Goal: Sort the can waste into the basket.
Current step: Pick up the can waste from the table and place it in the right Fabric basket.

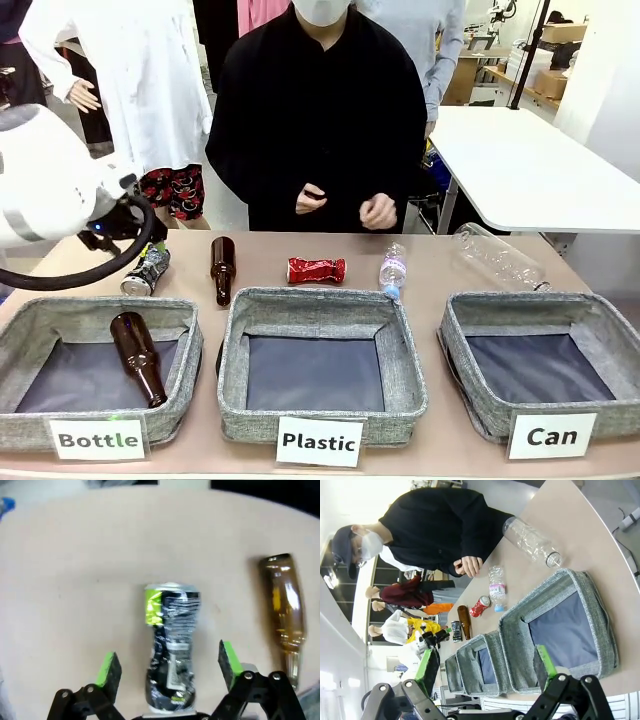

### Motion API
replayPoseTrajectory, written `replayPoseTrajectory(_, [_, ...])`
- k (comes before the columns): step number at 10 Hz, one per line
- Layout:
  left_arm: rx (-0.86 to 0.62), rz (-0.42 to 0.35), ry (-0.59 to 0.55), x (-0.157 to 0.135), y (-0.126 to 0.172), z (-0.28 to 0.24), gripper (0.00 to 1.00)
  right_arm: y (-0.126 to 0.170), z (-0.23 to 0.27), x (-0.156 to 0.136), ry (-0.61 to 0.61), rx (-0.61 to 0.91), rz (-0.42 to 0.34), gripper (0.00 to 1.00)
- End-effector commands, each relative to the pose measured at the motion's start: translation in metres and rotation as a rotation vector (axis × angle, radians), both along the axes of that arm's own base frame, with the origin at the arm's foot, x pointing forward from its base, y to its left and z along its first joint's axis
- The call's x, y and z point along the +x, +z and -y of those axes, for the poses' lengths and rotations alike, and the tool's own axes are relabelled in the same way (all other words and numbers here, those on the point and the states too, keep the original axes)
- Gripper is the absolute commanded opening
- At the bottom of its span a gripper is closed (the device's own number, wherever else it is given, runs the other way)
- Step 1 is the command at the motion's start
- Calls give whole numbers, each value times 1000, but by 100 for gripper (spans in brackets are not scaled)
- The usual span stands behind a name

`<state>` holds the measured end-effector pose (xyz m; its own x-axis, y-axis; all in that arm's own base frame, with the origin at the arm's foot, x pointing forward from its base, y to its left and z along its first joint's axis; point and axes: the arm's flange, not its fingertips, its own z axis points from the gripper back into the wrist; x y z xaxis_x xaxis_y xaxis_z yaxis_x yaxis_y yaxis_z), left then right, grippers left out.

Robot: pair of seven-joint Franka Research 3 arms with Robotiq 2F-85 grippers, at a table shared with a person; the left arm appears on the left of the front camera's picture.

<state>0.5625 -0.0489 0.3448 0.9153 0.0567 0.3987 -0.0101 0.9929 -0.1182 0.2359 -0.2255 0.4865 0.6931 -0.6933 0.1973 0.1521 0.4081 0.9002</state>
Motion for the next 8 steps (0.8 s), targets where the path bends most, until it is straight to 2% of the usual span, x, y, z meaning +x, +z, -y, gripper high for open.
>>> replayPoseTrajectory(1, [18, -151, 38, 22, -2, 14, 100, 1, 2, 3, 3, 1, 38, 100])
replayPoseTrajectory(3, [4, -184, 80, 38, -10, 14, 100, 1, 2, 3, 3, 1, 38, 100])
replayPoseTrajectory(8, [-18, -238, 117, 55, -25, 20, 100, 1, 2, 3, 3, 1, 38, 100])
